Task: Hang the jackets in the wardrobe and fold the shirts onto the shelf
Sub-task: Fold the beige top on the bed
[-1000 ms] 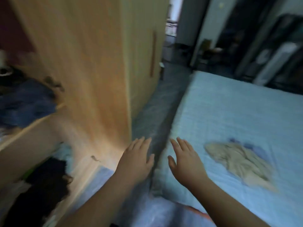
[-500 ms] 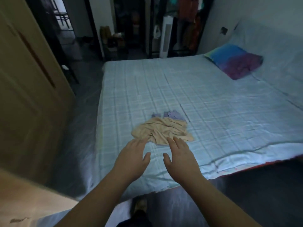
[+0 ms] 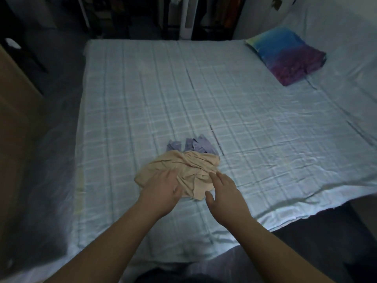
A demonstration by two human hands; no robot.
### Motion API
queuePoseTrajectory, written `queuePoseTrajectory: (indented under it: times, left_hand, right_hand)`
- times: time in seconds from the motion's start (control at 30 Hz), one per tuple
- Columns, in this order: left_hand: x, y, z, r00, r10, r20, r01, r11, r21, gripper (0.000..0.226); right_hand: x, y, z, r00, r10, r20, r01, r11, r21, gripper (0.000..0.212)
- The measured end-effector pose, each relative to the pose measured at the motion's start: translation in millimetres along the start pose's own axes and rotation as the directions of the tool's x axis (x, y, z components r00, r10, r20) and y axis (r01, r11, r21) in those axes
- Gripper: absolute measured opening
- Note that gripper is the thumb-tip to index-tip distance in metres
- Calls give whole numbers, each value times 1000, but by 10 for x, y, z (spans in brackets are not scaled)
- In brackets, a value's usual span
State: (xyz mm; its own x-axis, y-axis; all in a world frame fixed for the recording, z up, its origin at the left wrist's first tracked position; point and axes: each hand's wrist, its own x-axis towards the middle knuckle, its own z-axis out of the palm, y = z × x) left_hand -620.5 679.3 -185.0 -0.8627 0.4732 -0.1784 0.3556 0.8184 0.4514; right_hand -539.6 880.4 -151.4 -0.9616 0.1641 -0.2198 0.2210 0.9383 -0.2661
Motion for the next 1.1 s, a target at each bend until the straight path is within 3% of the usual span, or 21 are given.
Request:
queuePoseTrajectory:
  times: [0.2,0.33,0.43,0.63,0.77,0.97,1.1]
  left_hand:
    - [851,-250,346,967,-148,206,151,989,3,57]
    - [1335,-294,731,928,-222,300,241,970,-27,40]
    - [1745,-341,1007,889,-310,338,346,937,-51,42]
    - [2192,-382,1604,832,-445,330,512,846,-151,57]
    - [2240,-373,1974,784,-532,320,598,786,-156,54]
    - [2115,-148,2243,698,-600,392,705,670,-232,52]
    - [2024,62,2184,669,-672,317,743,600,-296,53]
  right_hand:
    - [860,396,245,986,114,121,-120,992,39,62]
    - [1443,761,513,948,161,274,-178,983,39,62]
    - [1927,1050,749,910,186,370,-209,978,24,65]
    - [2664,1446,1267,836,85,541,-113,994,17,59]
    - [2899,1650,1664,785,45,618,-26,999,-40,40]
    - [2832,1789,1841,811,19,585,-15,1000,-12,21]
    - [2770,1860,1678,892,-57,448,-49,974,221,17]
